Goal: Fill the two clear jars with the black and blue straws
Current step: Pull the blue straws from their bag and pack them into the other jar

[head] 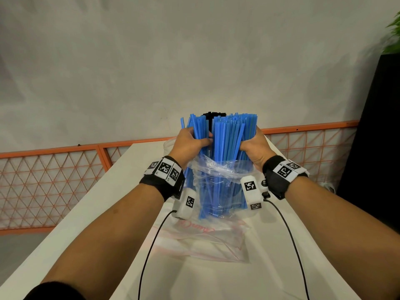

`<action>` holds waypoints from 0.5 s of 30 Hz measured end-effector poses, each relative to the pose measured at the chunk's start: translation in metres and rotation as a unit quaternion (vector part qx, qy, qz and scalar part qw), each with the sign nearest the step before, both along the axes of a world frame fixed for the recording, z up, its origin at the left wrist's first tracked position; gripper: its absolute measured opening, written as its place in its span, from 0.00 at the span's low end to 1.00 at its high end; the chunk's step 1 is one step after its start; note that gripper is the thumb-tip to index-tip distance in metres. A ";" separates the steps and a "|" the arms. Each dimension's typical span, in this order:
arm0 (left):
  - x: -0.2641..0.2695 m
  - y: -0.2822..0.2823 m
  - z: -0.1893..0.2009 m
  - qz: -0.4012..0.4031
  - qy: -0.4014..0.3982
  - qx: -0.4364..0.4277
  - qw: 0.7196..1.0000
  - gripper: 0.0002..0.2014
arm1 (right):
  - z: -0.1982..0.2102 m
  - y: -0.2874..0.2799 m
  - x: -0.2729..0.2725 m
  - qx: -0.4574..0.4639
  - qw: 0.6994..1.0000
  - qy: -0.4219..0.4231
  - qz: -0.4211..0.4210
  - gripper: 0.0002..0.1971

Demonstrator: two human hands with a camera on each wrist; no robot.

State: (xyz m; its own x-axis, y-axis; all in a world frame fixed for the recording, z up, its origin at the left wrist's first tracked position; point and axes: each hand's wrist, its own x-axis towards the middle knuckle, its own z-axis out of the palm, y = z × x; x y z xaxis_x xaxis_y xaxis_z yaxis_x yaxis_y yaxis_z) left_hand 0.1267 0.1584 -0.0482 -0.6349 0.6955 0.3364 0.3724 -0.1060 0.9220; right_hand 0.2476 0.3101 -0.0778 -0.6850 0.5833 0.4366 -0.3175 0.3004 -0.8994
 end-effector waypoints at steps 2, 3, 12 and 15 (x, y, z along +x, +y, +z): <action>0.000 -0.001 0.006 0.003 0.002 0.026 1.000 0.07 | 0.000 0.001 -0.001 0.001 1.000 -0.002 -0.002 0.26; 0.000 0.000 0.009 0.006 -0.001 0.033 0.999 0.07 | 0.000 0.001 -0.001 0.002 1.000 -0.001 -0.003 0.25; 0.004 0.011 0.026 0.055 0.052 -0.020 0.997 0.07 | 0.000 -0.002 0.000 0.005 1.000 0.004 -0.010 0.22; 0.007 0.010 0.036 0.054 0.056 -0.013 0.997 0.07 | 0.002 -0.003 0.001 0.003 1.000 0.002 -0.009 0.23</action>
